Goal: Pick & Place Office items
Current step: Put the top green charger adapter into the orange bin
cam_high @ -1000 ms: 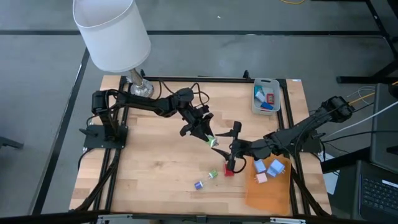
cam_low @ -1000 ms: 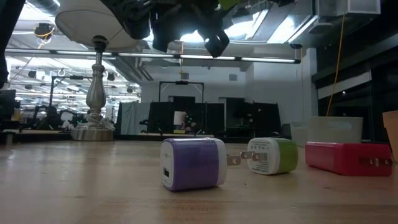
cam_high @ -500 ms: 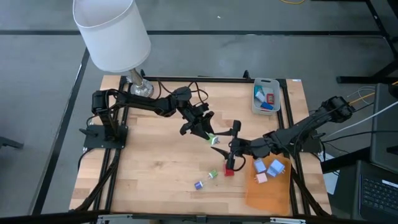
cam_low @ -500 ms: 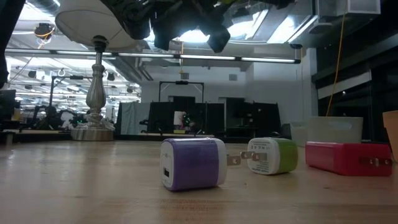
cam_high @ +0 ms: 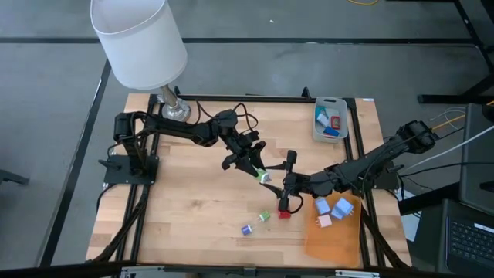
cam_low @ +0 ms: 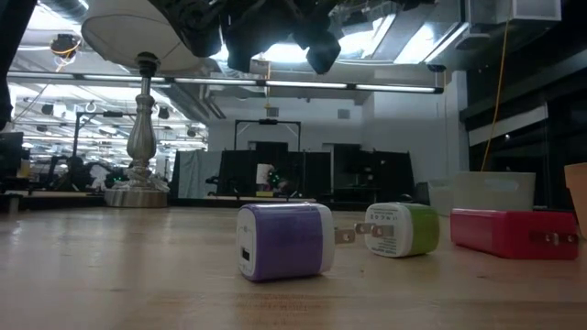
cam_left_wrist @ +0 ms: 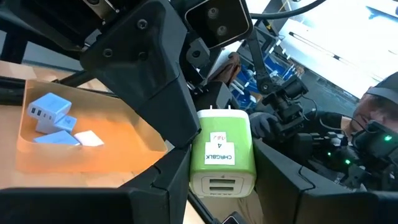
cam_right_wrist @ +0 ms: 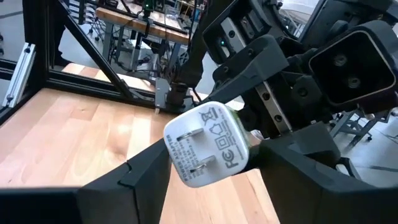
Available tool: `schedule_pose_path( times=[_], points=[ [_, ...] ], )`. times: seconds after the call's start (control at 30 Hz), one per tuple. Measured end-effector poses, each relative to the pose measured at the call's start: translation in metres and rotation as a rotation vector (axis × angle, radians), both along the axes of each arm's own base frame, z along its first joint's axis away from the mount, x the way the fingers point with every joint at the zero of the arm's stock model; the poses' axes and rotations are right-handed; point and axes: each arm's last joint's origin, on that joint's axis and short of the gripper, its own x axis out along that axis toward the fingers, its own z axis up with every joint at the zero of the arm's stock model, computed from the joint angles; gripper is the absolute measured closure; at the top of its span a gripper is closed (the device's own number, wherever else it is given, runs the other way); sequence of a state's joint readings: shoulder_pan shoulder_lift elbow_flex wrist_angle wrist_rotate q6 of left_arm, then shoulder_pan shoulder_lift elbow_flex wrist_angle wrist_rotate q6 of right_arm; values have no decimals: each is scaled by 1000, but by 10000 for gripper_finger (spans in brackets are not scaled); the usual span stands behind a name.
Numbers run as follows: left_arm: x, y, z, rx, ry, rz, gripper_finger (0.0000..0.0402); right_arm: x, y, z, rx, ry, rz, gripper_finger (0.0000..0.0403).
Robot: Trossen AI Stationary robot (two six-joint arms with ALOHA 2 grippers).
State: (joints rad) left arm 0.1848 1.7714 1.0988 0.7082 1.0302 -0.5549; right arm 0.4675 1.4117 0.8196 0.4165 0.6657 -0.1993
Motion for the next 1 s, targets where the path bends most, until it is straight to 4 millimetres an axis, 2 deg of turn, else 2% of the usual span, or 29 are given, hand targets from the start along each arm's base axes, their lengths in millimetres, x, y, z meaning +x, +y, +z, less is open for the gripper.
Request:
schedule_pose_path(
  times=[0.33, 0.47, 0.6, 0.73, 1.0],
  points=[
    [0, -1, 0, 4, 0, -6, 260, 0, 0, 0, -5, 2, 1, 196],
    [0, -1, -1, 14, -4, -9, 259, 0, 0, 0, -11, 3, 5, 219],
    [0, -1, -2, 58, -48, -3, 225, 0, -1, 0, -19, 2, -17, 250],
    [1, 0, -1, 86, -80, 13, 190, 0, -2, 0, -19, -3, -30, 255],
    [0, 8, -2, 118, -106, 35, 177, 0, -3, -1, -37, 15, -70, 251]
  ],
)
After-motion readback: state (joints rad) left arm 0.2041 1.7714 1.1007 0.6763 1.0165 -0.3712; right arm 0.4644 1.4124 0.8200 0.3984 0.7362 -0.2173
